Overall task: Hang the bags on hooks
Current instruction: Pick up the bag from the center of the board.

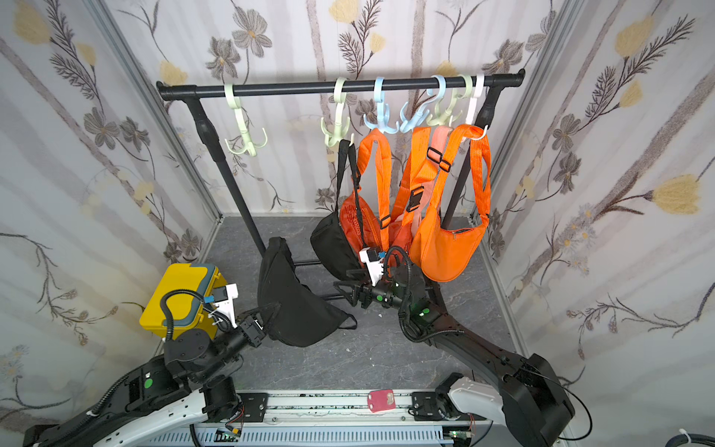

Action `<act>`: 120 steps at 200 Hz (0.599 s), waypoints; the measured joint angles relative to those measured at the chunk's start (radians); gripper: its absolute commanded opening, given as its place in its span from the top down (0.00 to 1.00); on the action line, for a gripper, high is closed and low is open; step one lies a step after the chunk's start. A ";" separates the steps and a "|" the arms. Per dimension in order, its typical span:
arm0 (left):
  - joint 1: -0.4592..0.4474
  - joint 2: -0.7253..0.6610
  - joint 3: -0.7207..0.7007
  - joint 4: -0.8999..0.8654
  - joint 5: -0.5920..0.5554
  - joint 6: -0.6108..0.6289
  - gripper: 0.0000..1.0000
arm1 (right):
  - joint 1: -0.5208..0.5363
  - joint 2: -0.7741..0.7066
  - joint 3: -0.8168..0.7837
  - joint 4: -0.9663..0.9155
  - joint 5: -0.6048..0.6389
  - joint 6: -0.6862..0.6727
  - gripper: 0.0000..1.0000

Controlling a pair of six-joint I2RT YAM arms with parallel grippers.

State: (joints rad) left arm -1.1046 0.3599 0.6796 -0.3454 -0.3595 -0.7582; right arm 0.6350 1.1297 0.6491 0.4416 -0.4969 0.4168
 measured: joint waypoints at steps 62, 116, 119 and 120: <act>0.000 0.021 0.254 -0.140 0.111 0.190 1.00 | -0.081 -0.052 0.009 -0.142 -0.024 -0.105 0.24; 0.000 0.018 0.301 -0.167 0.174 0.229 1.00 | -0.085 0.072 0.105 -0.158 -0.143 -0.177 0.18; 0.000 0.018 0.303 -0.167 0.180 0.230 1.00 | -0.085 0.085 0.114 -0.158 -0.154 -0.180 0.18; 0.000 0.018 0.304 -0.167 0.181 0.230 1.00 | -0.085 0.088 0.115 -0.158 -0.156 -0.181 0.18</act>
State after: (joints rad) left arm -1.1046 0.3775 0.9836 -0.5121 -0.1783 -0.5282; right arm 0.5503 1.2175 0.7643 0.2840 -0.6525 0.2359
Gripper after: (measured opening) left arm 0.072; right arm 0.815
